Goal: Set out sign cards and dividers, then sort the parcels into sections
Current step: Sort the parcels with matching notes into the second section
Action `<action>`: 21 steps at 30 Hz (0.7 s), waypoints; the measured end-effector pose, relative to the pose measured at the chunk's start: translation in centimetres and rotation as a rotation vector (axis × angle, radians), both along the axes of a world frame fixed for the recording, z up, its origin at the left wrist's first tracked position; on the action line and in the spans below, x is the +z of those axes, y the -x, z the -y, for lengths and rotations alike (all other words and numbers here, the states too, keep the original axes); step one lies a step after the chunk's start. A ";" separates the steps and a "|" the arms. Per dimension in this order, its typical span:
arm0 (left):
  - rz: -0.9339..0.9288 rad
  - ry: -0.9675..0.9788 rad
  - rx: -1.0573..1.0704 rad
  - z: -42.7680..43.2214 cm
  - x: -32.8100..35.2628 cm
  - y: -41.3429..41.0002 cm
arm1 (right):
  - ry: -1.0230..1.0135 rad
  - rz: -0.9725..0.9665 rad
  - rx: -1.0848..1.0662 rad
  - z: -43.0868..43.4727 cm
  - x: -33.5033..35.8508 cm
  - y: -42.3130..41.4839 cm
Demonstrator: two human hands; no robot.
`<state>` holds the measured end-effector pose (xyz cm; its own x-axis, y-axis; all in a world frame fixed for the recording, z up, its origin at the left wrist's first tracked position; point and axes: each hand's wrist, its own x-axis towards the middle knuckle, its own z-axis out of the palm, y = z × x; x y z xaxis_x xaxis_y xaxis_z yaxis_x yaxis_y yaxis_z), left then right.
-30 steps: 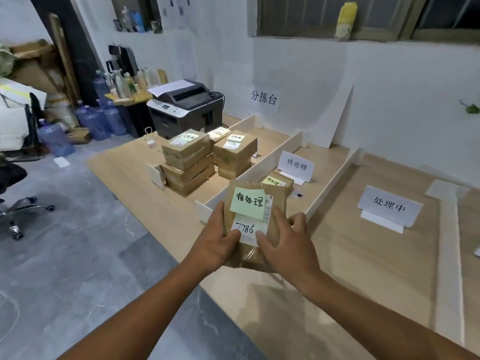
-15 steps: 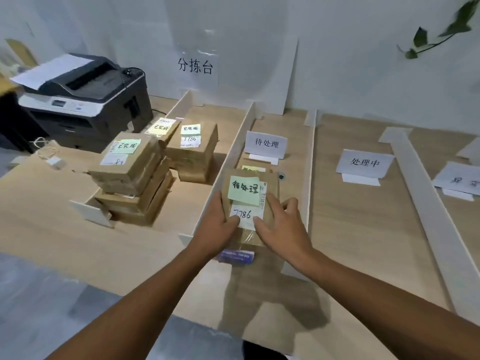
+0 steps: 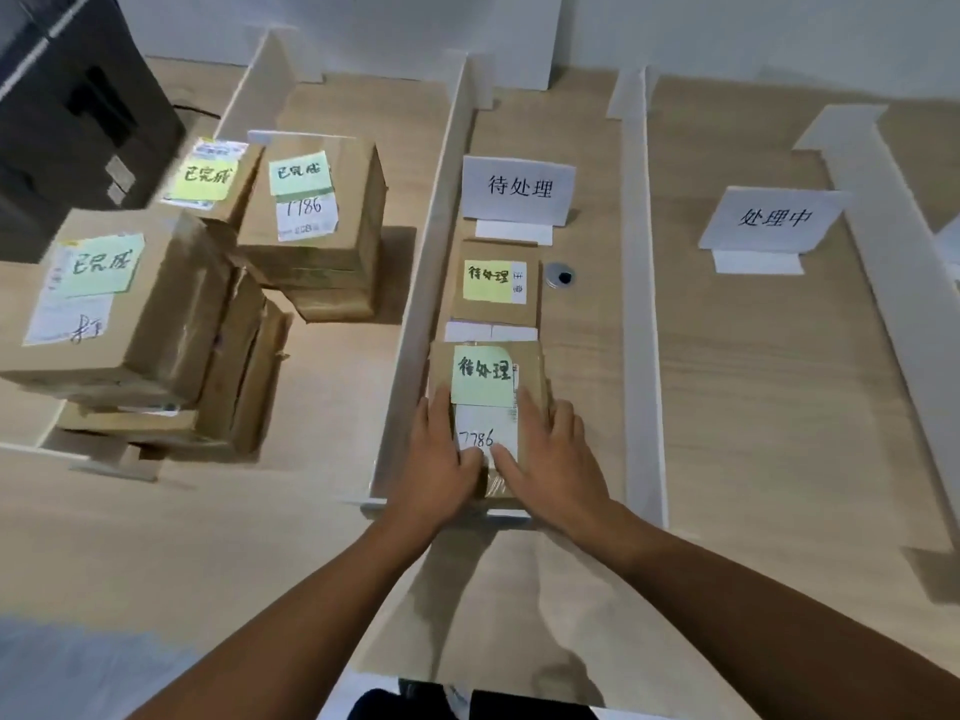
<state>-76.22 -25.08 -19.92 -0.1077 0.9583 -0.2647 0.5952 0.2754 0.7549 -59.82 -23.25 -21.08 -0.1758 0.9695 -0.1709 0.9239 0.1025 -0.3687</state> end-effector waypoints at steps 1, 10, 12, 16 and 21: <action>0.009 0.000 0.006 -0.1 0.4 0.1 | 0.009 0.021 0.008 -0.1 0.4 0.0; -0.057 -0.227 -0.218 -3.7 10.4 -2.1 | -0.145 -0.015 -0.137 1.9 12.3 -6.9; -0.048 -0.309 -0.395 -4.3 13.6 -5.7 | -0.221 0.036 -0.212 3.9 15.8 -10.6; -0.100 -0.511 -0.664 -3.0 19.2 -15.3 | -0.323 0.176 -0.398 10.1 21.9 -19.5; -0.158 -0.643 -0.913 3.0 22.9 -28.9 | -0.372 0.291 -0.641 21.0 26.1 -30.9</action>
